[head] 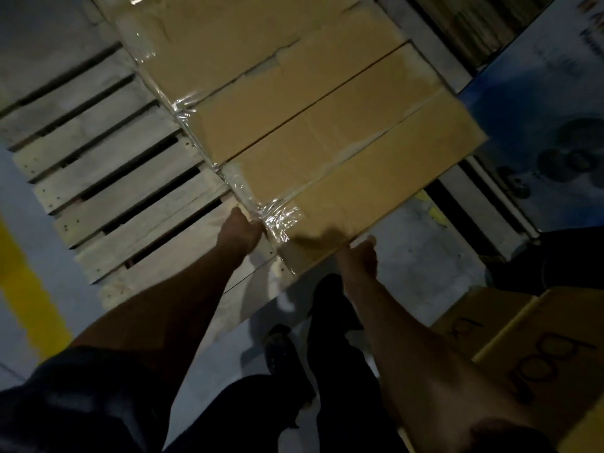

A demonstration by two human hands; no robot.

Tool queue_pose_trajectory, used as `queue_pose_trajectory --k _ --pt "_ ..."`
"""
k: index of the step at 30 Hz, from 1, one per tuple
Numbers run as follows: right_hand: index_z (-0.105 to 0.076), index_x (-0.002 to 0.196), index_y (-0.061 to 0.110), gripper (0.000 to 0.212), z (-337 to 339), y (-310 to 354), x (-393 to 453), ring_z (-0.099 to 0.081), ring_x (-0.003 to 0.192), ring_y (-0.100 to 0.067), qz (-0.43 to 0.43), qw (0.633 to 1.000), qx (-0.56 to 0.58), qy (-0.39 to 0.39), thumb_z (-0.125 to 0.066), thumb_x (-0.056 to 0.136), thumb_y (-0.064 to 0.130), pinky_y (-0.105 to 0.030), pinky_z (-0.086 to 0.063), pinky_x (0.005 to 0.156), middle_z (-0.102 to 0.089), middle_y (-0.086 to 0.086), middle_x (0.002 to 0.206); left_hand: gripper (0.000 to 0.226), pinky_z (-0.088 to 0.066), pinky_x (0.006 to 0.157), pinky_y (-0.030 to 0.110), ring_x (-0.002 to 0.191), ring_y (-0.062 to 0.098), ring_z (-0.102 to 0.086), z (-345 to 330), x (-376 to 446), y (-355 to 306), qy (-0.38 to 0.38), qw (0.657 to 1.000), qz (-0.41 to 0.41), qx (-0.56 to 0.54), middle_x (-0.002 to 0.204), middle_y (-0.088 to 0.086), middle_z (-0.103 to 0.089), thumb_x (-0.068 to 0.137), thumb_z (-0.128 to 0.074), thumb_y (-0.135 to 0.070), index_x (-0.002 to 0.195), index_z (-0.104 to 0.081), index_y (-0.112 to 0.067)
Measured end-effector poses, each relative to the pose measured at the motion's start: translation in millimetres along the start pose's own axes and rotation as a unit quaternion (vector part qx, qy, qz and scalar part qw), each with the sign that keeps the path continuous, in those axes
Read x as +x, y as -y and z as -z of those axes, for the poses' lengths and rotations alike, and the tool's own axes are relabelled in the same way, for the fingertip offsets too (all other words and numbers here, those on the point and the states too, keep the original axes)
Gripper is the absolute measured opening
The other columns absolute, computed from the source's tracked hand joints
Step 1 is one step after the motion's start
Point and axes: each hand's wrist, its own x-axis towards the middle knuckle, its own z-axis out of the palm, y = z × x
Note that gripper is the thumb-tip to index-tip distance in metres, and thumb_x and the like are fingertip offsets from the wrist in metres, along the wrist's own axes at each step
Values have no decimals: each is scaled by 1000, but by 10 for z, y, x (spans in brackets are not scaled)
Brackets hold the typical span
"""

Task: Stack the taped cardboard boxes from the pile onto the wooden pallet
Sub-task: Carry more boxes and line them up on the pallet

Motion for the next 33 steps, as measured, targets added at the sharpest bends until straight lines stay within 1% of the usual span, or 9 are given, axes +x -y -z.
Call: queue_pose_trajectory --k 2,4,7,9,12,16,19,24,33 --pt "-26 154 13 58 131 -153 -388 -42 135 -34 51 993 -104 8 -43 103 35 -43 -36 107 -39 -14 151 61 -40 101 40 130 34 -46 39 -436 84 25 987 -65 146 144 19 -45 96 -57 -28 144 -33 0" --pt "-35 149 12 51 231 -322 -787 -39 137 -31 101 981 -167 22 -42 103 33 -40 -32 109 -39 -11 151 58 -41 103 42 132 32 -44 98 -777 164 44 959 -133 247 145 18 -44 97 -53 -33 142 -36 -2" --pt "-36 150 12 52 379 -463 -1281 -34 140 -28 147 961 -229 41 -40 104 35 -39 -28 115 -39 -10 153 50 -42 102 40 130 28 -43 201 -1305 236 48 914 -209 345 141 13 -47 99 -47 -36 138 -42 -6" --pt "-39 148 10 52 489 -528 -1564 -37 138 -30 179 951 -249 47 -41 103 35 -39 -30 114 -43 -12 149 46 -43 98 38 126 25 -46 261 -1574 262 38 903 -225 364 135 10 -51 98 -48 -36 135 -46 -8" --pt "-53 136 2 56 692 -617 -2021 -47 128 -38 225 951 -211 -7 -42 94 37 -42 -35 106 -55 -20 135 43 -44 94 36 121 24 -49 412 -1973 287 30 885 -268 379 129 9 -56 96 -49 -36 131 -50 -10" --pt "-41 146 11 53 978 -788 -2561 -39 135 -30 213 945 -248 -10 -45 100 37 -37 -30 111 -46 -11 146 44 -44 96 37 123 26 -49 663 -2493 354 19 870 -313 380 129 10 -58 97 -48 -37 131 -52 -9" --pt "-40 147 12 54 1162 -988 -2897 -38 136 -29 222 944 -244 -25 -44 101 38 -38 -30 113 -45 -11 148 43 -45 96 37 122 27 -50 811 -2849 397 13 867 -340 365 127 11 -60 96 -50 -35 128 -55 -8" --pt "-34 151 17 59 1402 -1342 -3374 -33 141 -28 200 947 -248 -30 -40 101 47 -38 -25 116 -36 -8 154 51 -48 96 39 119 32 -54 991 -3312 482 71 875 -336 340 131 16 -57 97 -50 -41 135 -51 -7" --pt "-35 151 17 64 1681 -2256 -3906 -35 139 -29 184 945 -264 -55 -41 98 52 -40 -28 115 -38 -9 153 51 -46 94 35 117 32 -56 851 -3993 814 53 838 -366 400 130 16 -57 97 -48 -43 136 -50 -10"
